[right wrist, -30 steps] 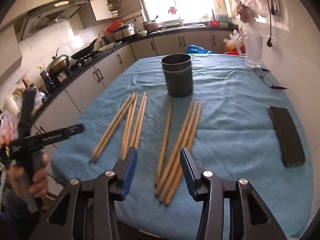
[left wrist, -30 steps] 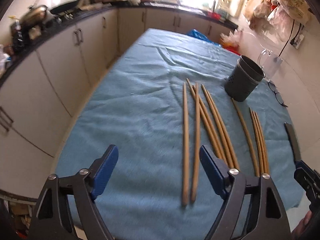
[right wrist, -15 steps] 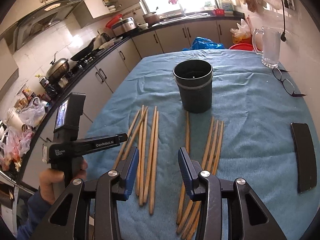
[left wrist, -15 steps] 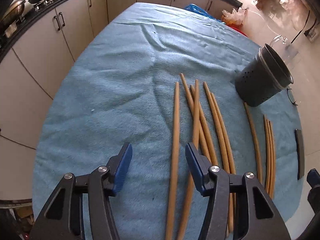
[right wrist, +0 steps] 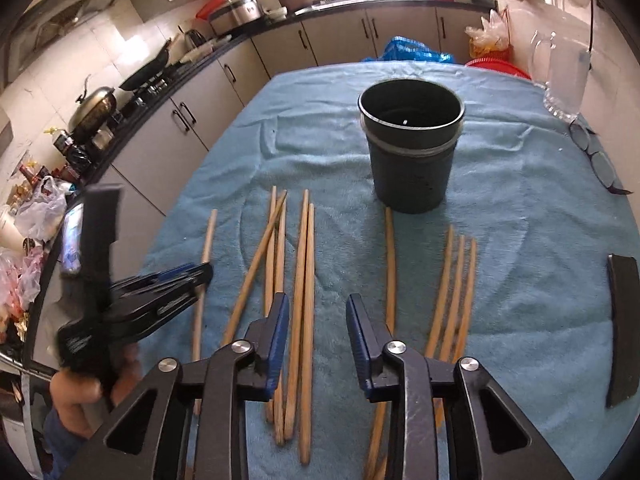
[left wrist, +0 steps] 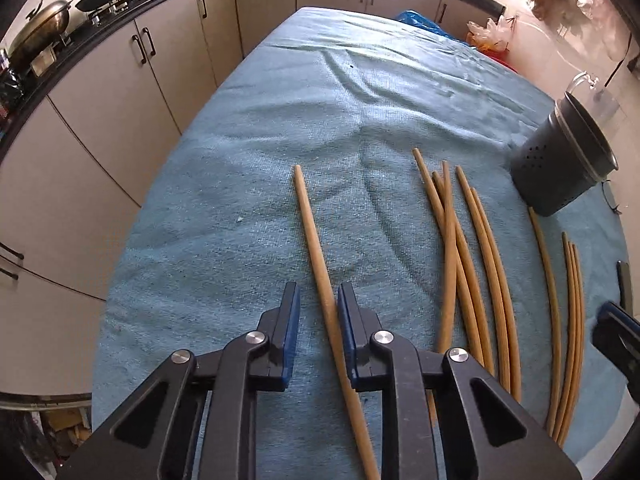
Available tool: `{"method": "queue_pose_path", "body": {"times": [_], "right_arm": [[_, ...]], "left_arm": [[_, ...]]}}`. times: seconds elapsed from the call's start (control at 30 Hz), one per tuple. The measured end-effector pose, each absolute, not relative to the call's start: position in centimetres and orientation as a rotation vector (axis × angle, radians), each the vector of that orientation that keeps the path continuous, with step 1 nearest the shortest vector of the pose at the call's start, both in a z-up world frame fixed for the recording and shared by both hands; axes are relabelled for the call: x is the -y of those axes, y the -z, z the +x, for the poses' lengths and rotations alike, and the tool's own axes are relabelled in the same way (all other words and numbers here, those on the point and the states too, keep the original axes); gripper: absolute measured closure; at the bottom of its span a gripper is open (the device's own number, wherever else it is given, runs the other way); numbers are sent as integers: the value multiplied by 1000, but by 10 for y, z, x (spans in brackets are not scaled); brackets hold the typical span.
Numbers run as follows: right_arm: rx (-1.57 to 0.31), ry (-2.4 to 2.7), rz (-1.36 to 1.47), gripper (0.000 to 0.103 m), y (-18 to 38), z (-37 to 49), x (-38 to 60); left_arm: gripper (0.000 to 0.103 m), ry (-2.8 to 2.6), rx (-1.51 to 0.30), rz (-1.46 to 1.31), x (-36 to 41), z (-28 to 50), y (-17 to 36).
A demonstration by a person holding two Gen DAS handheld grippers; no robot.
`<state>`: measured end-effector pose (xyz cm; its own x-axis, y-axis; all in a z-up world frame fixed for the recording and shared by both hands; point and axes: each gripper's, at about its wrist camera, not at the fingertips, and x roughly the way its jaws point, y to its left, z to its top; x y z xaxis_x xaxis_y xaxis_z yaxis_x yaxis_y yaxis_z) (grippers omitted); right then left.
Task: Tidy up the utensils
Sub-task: 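Close the left tool on one chopstick while the right tool grasps another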
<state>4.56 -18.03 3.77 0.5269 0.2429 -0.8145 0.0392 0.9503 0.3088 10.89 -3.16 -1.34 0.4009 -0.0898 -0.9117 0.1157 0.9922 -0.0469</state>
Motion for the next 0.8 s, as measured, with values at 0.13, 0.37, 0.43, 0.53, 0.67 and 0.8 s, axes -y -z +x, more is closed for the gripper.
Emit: {"method": "queue_pose_path", "body": {"times": [0.13,0.37,0.43,0.53,0.67,0.8], "right_arm": [[-1039,-113,297,71,-29,61,175],[-1075,-93,263,78,-17,79,164],[-1083,-90,248,78,-14,84,161],[-1103,-85,236,80,-8,94,158],[-1123,-80,226,81,0,103,154],[-1142,-71,216,82,6,109,152]], "left_arm": [[83,130,-1136,38,32,106,15],[83,127,-1113,54,33,104,16],[83,133,-1114,45,32,104,16],[83,140,-1112,38,31,105,16],[83,148,-1112,29,29,104,16],[83,154,-1112,26,28,104,16]]}}
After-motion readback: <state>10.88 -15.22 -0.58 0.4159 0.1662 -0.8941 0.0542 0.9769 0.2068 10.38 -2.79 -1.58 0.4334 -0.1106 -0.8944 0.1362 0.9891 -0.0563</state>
